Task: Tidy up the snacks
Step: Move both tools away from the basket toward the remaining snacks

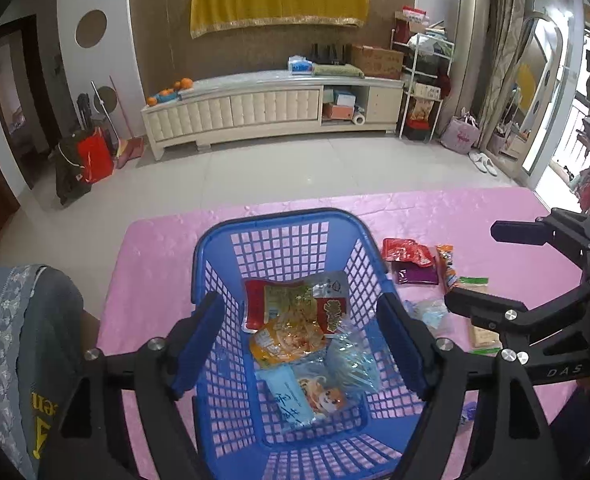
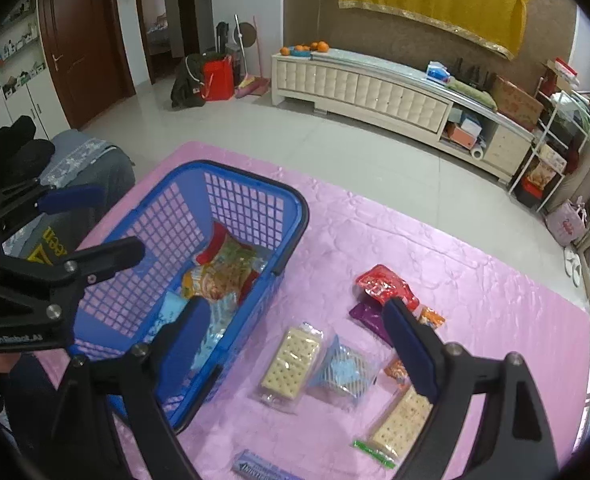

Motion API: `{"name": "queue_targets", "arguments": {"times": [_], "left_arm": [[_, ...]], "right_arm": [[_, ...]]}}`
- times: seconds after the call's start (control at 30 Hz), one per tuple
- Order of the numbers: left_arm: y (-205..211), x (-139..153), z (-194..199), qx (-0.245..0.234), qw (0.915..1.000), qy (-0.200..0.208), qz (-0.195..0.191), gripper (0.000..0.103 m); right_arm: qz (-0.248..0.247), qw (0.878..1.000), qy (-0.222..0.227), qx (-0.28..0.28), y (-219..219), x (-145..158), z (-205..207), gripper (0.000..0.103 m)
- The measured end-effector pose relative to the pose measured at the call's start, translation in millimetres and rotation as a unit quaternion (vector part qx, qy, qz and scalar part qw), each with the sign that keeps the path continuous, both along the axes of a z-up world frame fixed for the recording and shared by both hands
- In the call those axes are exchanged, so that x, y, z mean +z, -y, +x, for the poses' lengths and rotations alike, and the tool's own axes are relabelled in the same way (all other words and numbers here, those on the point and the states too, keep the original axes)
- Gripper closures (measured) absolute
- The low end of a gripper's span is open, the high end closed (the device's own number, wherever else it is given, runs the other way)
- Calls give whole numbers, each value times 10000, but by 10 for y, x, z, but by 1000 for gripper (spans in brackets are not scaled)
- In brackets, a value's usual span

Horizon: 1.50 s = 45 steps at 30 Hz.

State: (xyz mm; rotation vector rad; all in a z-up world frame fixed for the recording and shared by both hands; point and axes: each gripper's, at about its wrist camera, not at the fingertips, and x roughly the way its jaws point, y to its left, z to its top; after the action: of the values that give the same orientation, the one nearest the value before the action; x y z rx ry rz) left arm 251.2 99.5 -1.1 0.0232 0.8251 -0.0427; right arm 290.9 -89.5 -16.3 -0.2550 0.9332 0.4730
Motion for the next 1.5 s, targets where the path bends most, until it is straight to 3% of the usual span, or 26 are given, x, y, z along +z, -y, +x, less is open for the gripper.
{"name": "queue_targets", "arguments": {"times": [0.3,0.53,0.97,1.33,1.5], "left_arm": [[250,381,-358,-28,9995,292,116,26],[581,548,-544,-193,9982,516,240,23],[1270,299,-336,-768,9961,190,401,22],[1650,68,79,-858,9957,-329,140,22],[1854,-96,319,-934,9939,-549,211,22]], "right_arm": [[185,9996,230,-10,251,389,-381,12],[213,9991,326,-195,579,517,-539,12],[194,9965,122,-804,1306,326,-520,12],[241,9937,-196,-1073,1738,62,-330,12],[289,9901,-180,-1365,1972,-38,-167,12]]}}
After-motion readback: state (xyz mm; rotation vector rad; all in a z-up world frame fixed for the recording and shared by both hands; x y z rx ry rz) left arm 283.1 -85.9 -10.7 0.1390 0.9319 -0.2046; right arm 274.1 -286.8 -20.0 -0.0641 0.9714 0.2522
